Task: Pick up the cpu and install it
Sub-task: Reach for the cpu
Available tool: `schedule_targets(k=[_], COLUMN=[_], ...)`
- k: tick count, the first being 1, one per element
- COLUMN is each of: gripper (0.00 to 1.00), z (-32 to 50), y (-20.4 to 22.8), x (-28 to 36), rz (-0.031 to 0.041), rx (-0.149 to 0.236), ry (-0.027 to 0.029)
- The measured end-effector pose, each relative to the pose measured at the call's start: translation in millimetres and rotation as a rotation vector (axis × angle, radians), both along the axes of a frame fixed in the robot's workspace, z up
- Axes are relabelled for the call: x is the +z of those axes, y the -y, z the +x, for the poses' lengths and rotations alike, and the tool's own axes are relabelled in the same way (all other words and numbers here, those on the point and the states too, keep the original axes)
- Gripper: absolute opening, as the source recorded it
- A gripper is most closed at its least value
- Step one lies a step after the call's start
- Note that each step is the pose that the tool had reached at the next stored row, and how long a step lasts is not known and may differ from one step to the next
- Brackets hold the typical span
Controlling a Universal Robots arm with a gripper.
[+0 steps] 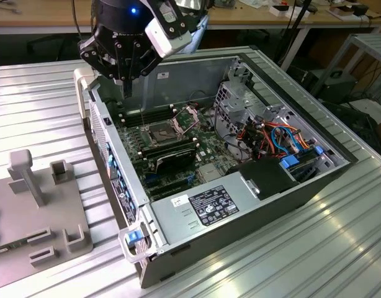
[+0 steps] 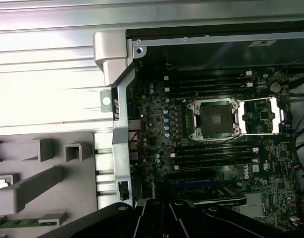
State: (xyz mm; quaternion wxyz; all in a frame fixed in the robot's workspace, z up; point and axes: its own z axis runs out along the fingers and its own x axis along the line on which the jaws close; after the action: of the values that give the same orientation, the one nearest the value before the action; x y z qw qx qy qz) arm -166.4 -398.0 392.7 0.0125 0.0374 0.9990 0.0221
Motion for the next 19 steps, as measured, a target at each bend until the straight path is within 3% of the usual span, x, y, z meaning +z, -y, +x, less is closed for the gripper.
schedule_targets(k=[4,13,19], gripper=[0.11,0.11,0.11], z=[-5.6,-30.7,-42.0], y=[-0.5,-2.4,-3.1], x=[0.1,0.1,0.0], rz=[-0.0001,-0.0001,-0.0001], rx=[0.0,0.0,0.0], ry=[-0.0001,-0.0001,-0.0001])
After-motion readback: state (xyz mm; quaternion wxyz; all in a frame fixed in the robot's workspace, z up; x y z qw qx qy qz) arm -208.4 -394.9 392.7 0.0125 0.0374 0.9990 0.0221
